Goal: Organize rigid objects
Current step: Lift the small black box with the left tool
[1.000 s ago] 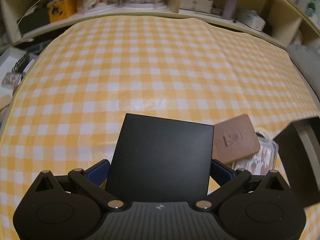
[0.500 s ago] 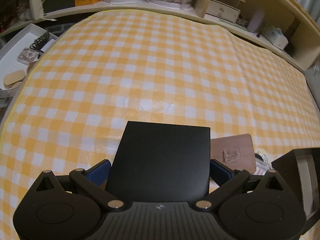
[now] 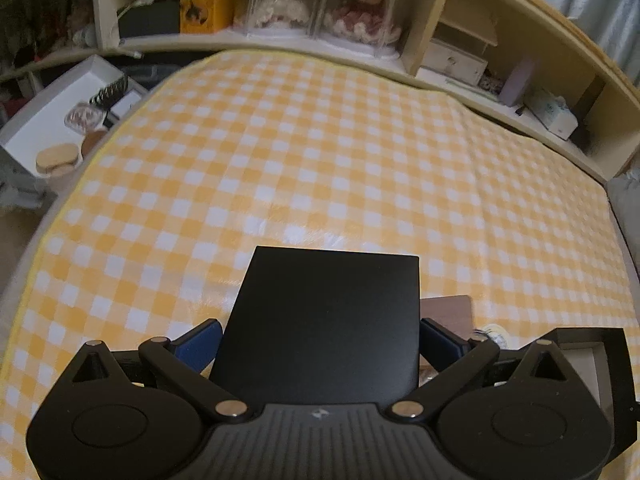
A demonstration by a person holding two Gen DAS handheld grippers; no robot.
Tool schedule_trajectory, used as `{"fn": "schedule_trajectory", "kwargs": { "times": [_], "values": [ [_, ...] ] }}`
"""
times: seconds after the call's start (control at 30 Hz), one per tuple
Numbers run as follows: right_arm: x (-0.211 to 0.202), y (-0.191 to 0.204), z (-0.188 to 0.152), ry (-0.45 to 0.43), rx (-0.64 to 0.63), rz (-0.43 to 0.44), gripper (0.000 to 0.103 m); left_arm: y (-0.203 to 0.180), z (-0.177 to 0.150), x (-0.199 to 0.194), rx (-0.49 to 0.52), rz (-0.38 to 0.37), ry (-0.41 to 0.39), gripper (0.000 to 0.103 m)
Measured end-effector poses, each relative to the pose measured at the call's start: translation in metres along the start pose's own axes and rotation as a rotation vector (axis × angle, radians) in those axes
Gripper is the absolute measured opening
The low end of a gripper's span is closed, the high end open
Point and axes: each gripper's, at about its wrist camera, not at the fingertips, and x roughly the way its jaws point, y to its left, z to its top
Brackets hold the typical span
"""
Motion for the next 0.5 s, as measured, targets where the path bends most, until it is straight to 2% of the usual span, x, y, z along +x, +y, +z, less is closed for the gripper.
{"fn": "schedule_trajectory", "kwargs": {
  "times": [0.1, 0.2, 0.33, 0.5],
  "values": [
    [0.0, 0.0, 0.0, -0.001, -0.001, -0.001, 0.004, -0.026, -0.005, -0.014, 0.079, 0.014, -0.04, 0.101],
    [0.001, 0.0, 0.001, 0.0, -0.002, -0.001, 0.004, -0.049, -0.005, -0.024, 0.093, -0.015, -0.049, 0.101],
    [-0.002, 0.004, -0.001, 0.001, 0.004, 0.003, 0.004, -0.074, -0.01, -0.036, 0.061, -0.075, -0.062, 0.101],
    [-0.001, -0.001, -0.001, 0.006, 0.011, 0.012, 0.004, -0.12, -0.025, -0.046, 0.037, -0.195, -0.059, 0.101]
  ]
}}
